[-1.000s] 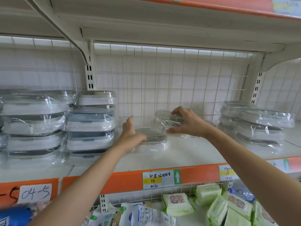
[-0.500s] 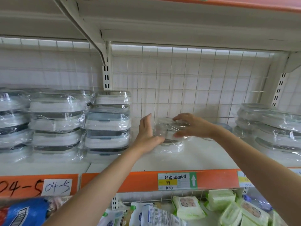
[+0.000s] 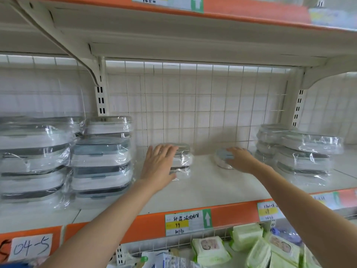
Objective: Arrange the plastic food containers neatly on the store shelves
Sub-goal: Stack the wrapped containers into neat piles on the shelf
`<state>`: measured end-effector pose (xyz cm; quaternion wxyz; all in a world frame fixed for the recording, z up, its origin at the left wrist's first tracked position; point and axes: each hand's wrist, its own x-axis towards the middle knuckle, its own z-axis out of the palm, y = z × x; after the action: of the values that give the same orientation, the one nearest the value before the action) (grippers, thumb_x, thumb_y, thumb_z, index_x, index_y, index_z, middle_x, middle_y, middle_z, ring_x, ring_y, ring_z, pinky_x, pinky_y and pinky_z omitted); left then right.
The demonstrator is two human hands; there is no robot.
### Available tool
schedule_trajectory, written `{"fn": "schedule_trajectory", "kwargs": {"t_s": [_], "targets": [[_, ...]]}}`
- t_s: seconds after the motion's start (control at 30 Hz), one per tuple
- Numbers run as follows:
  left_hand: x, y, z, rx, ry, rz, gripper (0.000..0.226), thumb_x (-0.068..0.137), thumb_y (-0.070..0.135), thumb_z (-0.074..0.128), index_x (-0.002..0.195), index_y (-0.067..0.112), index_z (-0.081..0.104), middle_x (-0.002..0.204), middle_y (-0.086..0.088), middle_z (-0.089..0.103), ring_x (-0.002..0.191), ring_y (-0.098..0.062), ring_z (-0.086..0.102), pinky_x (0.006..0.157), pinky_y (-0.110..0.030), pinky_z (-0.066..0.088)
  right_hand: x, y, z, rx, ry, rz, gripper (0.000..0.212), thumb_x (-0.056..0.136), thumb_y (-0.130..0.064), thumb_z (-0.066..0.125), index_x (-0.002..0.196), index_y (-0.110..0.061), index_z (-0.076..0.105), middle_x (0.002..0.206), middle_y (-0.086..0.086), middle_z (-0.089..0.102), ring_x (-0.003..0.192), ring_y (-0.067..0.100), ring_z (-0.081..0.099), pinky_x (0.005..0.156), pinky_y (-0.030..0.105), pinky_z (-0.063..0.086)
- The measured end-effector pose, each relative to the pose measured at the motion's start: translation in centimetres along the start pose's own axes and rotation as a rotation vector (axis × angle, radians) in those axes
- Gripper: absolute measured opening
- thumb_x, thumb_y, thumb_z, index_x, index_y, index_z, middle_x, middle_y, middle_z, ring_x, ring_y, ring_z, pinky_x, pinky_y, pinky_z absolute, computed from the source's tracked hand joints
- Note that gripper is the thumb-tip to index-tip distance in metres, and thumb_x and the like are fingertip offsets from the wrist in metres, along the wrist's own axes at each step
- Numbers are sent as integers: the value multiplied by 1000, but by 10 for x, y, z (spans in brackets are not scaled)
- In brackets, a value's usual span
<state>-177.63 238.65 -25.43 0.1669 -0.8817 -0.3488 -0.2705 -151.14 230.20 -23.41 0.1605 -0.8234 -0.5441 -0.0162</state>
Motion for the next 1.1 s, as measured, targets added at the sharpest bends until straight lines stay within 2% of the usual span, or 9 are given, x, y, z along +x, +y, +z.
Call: {"fn": "schedule_trajectory", "kwargs": {"t_s": [0.13,0.3,0.5,0.6,0.7,0.8,0.9,1.0,1.1], "targets": [[10,-5,5,76,-67,-72,82,85,39,63,148,22,14,153,3,23,142,-25,16,117,-49,7,-3,10,3,-200,-26,-7,56,90,-30,48,144,-26,32,147,3,33,135,26,27,108,43,24],[17,-12,6,79,-140,-147,80,90,28,60,150,21,8,157,1,15,147,-25,-1,116,-50,-3,-28,-12,-3,-136,35,-228,45,89,-30,49,134,-36,47,128,-2,45,122,20,36,99,35,28],[28,-7,-8,46,-254,-177,86,87,35,62,150,14,7,160,-4,3,147,-23,-5,117,-47,-6,-63,-28,-16,121,-8,-423,43,87,-16,61,129,-24,56,117,1,55,109,16,50,83,16,31],[28,15,-16,-238,-88,-61,73,88,40,60,145,10,25,154,-7,25,143,-19,19,113,-31,12,-67,-24,-27,224,-36,-373,45,83,-7,59,127,-20,58,122,-3,58,112,12,52,85,13,33],[30,46,-26,-541,-192,89,72,87,52,58,143,16,33,149,1,33,136,-15,31,106,-24,24,-67,-16,-34,187,20,-289,41,88,-6,52,127,-17,57,130,0,55,118,16,50,97,23,37],[36,75,-25,-469,-370,208,87,81,62,59,148,20,25,154,3,25,141,-15,23,112,-28,19,-66,-1,-46,70,68,-250,42,89,-7,50,131,-14,53,138,2,49,124,20,45,104,29,34],[41,91,-17,-351,-489,256,83,80,54,66,146,20,30,148,-3,35,136,-23,33,111,-36,29,-64,19,-65,-71,134,-205,46,87,-12,54,133,-15,50,141,2,45,131,20,37,108,36,32],[44,99,-14,-366,-445,230,73,77,41,72,139,18,42,135,-3,43,125,-21,41,103,-34,36,-63,40,-84,-98,204,-132,49,87,-14,57,135,-15,48,143,3,42,133,23,34,108,39,31],[48,107,-11,-412,-470,190,68,74,39,75,134,24,45,130,-3,38,127,-21,33,106,-36,33,-63,60,-98,-133,279,-41,54,85,-15,59,137,-13,46,145,5,37,133,26,30,107,38,31]]}}
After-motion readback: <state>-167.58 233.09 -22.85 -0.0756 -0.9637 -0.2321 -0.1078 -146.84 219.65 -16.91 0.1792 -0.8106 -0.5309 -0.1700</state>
